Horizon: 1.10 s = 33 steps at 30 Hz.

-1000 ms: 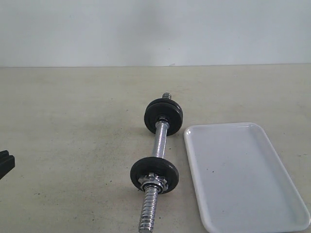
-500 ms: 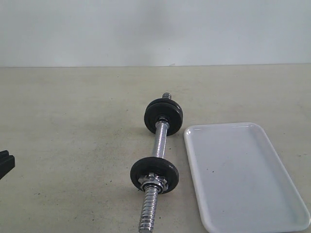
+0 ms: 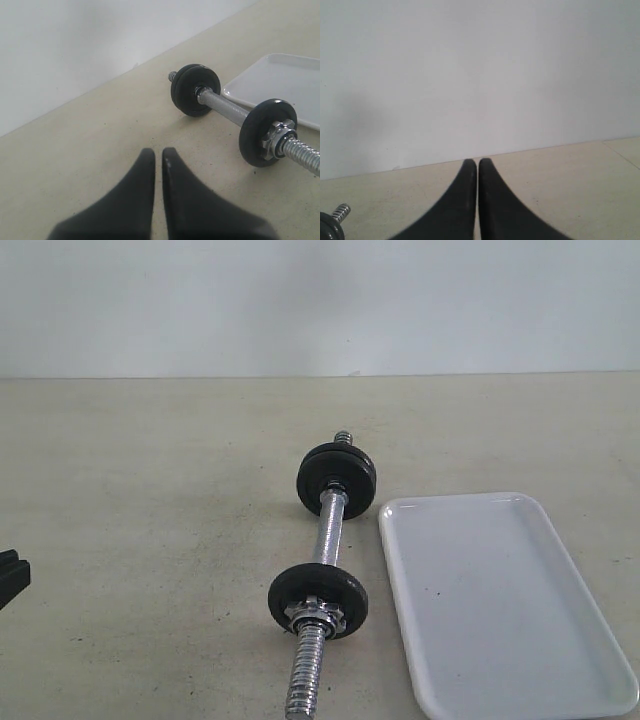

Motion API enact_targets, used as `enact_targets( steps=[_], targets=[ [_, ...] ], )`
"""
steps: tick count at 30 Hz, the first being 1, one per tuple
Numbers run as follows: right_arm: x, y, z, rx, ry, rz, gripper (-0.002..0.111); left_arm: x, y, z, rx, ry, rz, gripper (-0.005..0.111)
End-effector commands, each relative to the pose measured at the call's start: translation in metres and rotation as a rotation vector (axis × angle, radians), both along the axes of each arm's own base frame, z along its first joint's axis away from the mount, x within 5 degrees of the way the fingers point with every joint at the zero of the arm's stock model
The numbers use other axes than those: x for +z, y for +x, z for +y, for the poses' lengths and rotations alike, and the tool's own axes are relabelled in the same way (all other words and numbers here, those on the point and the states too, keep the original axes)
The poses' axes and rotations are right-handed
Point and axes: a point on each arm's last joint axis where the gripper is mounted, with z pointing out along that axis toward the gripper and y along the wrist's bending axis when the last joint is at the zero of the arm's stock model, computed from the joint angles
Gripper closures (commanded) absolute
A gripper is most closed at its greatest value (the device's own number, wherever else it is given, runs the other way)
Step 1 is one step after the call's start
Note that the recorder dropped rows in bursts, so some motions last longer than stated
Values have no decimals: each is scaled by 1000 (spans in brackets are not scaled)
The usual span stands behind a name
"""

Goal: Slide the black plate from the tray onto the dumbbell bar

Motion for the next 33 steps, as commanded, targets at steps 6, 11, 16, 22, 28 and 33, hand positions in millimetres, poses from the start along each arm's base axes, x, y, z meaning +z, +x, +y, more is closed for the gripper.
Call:
enact_targets(
  steps=[6,11,16,22,28,33],
  targets=[
    [0,-1,-3,-46,-108,-13,109,-3,0,0,7,-3,18,102],
    [4,-1,0,-75,-484,-33,109,-3,0,0,7,-3,18,102],
    [8,-2,-5,-143,-477,-72,109,-3,0,0,7,-3,18,102],
    [3,-1,1,-24,-261,-36,109,-3,0,0,7,-3,18,102],
    [-10,0,11,99,-220,91,109,-3,0,0,7,-3,18,102],
    [-25,-1,13,140,-169,254,109,-3,0,0,7,-3,18,102]
  ],
)
